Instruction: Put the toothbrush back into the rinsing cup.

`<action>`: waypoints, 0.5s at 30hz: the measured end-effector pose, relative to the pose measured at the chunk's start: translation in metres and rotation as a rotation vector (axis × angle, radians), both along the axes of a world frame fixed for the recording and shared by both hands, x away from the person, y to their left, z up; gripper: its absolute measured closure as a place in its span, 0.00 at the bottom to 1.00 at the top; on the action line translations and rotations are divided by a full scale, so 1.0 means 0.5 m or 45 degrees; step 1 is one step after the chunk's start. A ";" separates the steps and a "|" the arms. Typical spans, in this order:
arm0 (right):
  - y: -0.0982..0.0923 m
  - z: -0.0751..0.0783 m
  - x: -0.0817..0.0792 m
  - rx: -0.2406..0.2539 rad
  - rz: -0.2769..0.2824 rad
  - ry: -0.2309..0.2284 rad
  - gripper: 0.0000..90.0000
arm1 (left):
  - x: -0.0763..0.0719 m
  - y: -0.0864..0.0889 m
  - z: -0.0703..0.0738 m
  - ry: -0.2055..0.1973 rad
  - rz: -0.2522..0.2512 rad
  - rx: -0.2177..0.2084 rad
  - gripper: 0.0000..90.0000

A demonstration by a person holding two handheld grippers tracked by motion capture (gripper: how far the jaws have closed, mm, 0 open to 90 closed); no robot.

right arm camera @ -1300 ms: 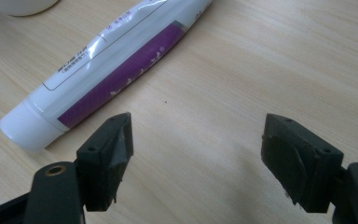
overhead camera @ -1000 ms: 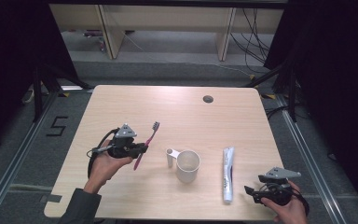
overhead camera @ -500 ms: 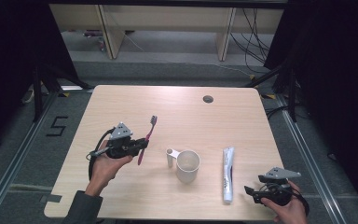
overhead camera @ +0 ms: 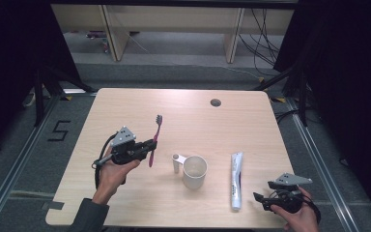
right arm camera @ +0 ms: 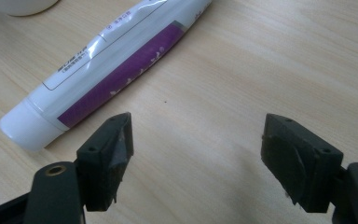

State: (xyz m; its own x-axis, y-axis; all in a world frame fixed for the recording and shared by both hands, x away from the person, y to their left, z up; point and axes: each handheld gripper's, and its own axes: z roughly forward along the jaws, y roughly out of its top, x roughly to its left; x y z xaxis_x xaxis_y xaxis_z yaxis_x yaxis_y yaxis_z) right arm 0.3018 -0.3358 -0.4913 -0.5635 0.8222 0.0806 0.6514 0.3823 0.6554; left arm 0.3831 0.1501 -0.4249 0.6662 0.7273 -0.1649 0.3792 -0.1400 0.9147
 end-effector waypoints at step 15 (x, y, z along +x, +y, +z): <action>0.004 0.000 -0.002 0.010 -0.026 0.006 0.29 | -0.003 -0.035 0.013 -0.089 -0.016 -0.112 0.92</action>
State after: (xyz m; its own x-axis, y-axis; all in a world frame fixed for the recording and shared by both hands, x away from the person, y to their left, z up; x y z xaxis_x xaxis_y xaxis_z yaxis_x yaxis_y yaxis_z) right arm 0.3007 -0.3338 -0.4912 -0.5461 0.8330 0.0893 0.6621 0.3638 0.6552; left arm 0.3816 0.1327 -0.4183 0.6875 0.7032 -0.1810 0.3131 -0.0622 0.9477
